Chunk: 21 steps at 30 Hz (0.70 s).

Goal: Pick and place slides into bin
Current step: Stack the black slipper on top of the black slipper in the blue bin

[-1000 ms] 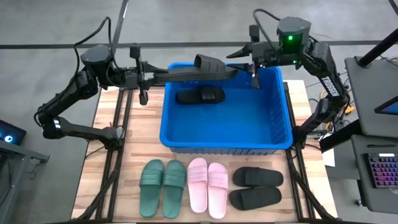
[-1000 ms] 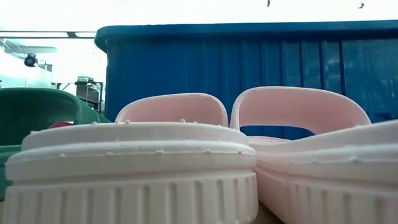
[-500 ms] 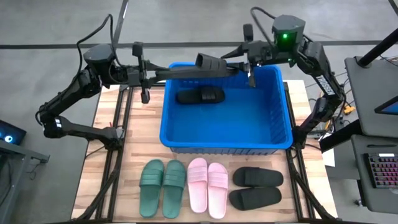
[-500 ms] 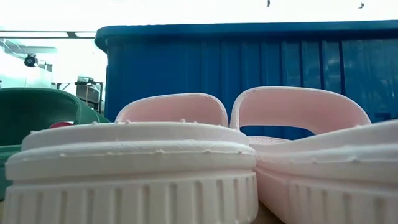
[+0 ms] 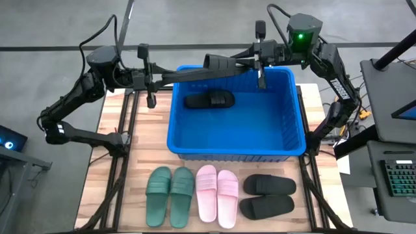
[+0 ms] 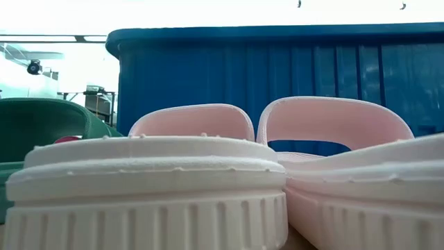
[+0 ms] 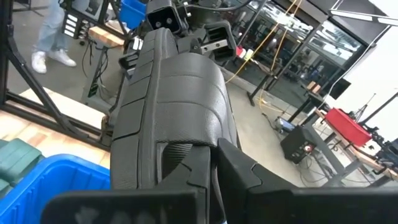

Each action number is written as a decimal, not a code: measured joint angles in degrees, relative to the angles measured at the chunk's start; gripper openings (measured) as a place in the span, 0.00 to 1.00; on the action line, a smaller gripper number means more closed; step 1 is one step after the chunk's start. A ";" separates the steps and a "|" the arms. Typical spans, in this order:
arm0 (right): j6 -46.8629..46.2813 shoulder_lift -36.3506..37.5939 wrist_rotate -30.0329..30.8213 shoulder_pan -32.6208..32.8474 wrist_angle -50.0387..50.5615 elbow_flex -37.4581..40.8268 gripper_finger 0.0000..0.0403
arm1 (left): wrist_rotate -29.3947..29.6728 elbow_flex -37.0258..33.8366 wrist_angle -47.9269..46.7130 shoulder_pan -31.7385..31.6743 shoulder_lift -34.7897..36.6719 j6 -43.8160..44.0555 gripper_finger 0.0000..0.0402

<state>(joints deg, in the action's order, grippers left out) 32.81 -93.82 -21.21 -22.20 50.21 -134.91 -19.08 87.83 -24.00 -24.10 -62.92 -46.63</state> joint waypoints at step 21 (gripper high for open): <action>-1.48 -0.28 2.47 0.07 -1.13 0.17 0.02 | 7.32 -0.04 -1.40 0.00 1.60 12.04 0.55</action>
<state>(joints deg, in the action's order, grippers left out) 31.33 -94.11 -18.74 -22.13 49.08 -134.74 -11.76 87.79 -25.40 -24.10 -61.31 -34.59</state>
